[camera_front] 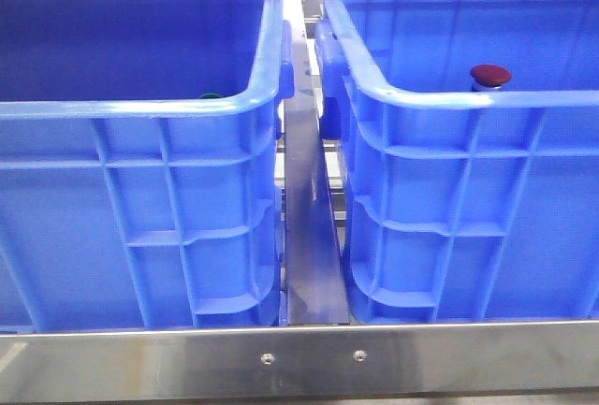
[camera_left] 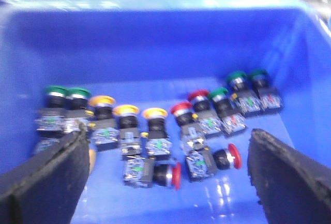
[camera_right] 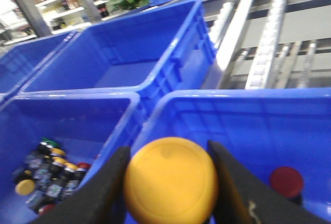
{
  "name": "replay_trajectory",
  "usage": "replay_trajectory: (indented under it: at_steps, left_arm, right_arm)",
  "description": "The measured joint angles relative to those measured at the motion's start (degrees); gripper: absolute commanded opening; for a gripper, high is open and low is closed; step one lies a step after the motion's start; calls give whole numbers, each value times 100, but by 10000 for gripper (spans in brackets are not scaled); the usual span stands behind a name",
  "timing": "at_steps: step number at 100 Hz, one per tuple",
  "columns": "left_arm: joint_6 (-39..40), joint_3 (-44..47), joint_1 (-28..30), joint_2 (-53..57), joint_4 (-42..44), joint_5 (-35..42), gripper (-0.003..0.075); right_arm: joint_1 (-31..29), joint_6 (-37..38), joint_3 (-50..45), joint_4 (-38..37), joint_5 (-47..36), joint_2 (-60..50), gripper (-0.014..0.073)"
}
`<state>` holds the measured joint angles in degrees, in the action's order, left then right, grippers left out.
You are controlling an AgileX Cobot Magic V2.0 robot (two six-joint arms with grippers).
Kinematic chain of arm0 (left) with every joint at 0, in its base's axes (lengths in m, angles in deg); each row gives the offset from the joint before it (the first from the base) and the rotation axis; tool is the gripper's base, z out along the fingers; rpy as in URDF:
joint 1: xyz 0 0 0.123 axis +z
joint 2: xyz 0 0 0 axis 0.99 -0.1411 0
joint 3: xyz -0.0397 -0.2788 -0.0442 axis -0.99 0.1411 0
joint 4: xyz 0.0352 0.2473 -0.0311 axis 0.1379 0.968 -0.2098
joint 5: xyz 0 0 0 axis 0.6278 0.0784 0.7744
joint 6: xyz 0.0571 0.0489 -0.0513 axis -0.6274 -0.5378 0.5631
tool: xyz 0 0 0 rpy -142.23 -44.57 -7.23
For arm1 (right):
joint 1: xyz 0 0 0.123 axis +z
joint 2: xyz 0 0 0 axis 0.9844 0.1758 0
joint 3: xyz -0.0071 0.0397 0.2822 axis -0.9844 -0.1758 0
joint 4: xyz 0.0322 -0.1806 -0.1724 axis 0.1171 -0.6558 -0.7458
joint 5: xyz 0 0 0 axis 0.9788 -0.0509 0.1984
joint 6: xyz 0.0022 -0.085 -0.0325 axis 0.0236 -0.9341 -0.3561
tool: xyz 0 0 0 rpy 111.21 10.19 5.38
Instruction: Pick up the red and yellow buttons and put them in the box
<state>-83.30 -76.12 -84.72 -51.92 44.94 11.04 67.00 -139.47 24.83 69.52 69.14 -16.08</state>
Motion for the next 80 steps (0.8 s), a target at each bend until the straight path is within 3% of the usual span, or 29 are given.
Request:
replay_trajectory:
  at_steps: [19, 27, 47, 62, 80]
  left_arm:
    - [0, 469, 47, 955, 0, 9, 582]
    - [0, 566, 47, 1226, 0, 9, 538]
    - [0, 594, 47, 1549, 4, 9, 222]
    - [0, 594, 47, 1561, 13, 9, -16]
    - [0, 594, 47, 1561, 13, 9, -19]
  right_arm:
    - [0, -166, 0, -198, -632, 0, 205]
    - [0, -355, 0, -220, -961, 0, 205]
    - [0, -1005, -56, -61, -1773, 279, 205]
    - [0, -1853, -56, 707, -2014, 885, 205]
    - [0, -3374, -56, 1509, -2002, 1741, 205]
